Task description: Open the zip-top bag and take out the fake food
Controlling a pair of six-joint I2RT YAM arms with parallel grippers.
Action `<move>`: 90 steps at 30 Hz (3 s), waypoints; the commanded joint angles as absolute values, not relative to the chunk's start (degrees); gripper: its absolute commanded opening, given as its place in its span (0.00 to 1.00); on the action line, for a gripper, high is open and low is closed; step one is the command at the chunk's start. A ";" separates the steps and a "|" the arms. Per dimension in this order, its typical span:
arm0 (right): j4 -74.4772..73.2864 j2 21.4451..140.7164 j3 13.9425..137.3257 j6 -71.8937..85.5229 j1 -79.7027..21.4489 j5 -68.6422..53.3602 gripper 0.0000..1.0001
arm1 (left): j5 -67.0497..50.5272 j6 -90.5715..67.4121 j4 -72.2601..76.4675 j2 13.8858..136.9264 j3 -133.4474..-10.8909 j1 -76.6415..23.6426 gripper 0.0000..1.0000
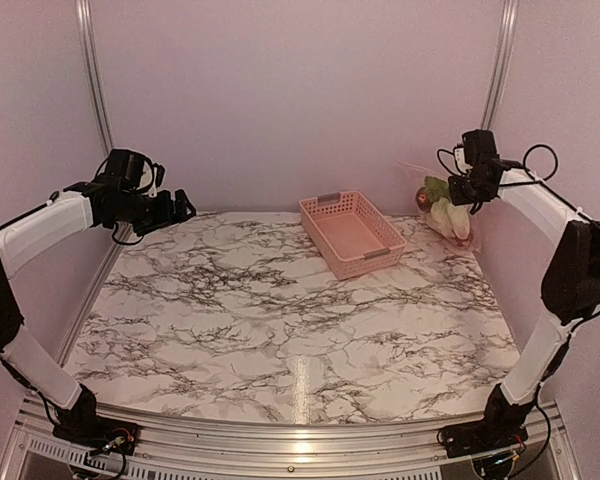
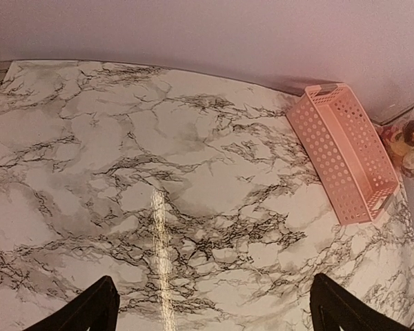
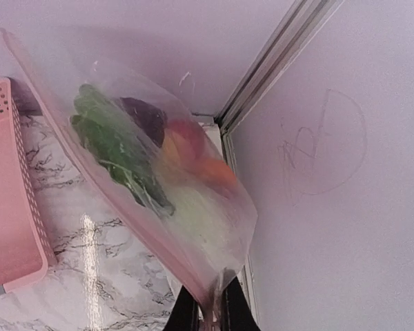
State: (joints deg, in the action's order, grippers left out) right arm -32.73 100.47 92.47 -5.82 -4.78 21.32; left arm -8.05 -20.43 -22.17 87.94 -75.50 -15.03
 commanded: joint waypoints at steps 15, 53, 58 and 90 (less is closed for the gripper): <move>-47.16 89.56 120.21 -10.04 -16.18 2.54 0.00 | -12.59 -20.62 -16.22 81.01 -73.30 -14.75 0.99; -38.32 112.37 124.60 3.98 -47.86 -20.41 0.00 | -18.95 2.22 -31.33 74.36 -82.47 -33.12 0.91; -40.93 112.85 125.97 4.15 -47.90 -19.91 0.00 | -20.12 4.69 -31.18 79.23 -85.26 -35.42 0.83; -10.26 81.75 73.86 -8.92 -46.70 -27.78 0.69 | -44.61 10.60 -22.83 78.67 -74.52 -28.96 0.00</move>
State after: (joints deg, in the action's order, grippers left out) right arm -22.35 82.41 77.91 -6.50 -46.98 -26.68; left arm -36.60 12.62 -26.17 79.05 -74.37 -29.89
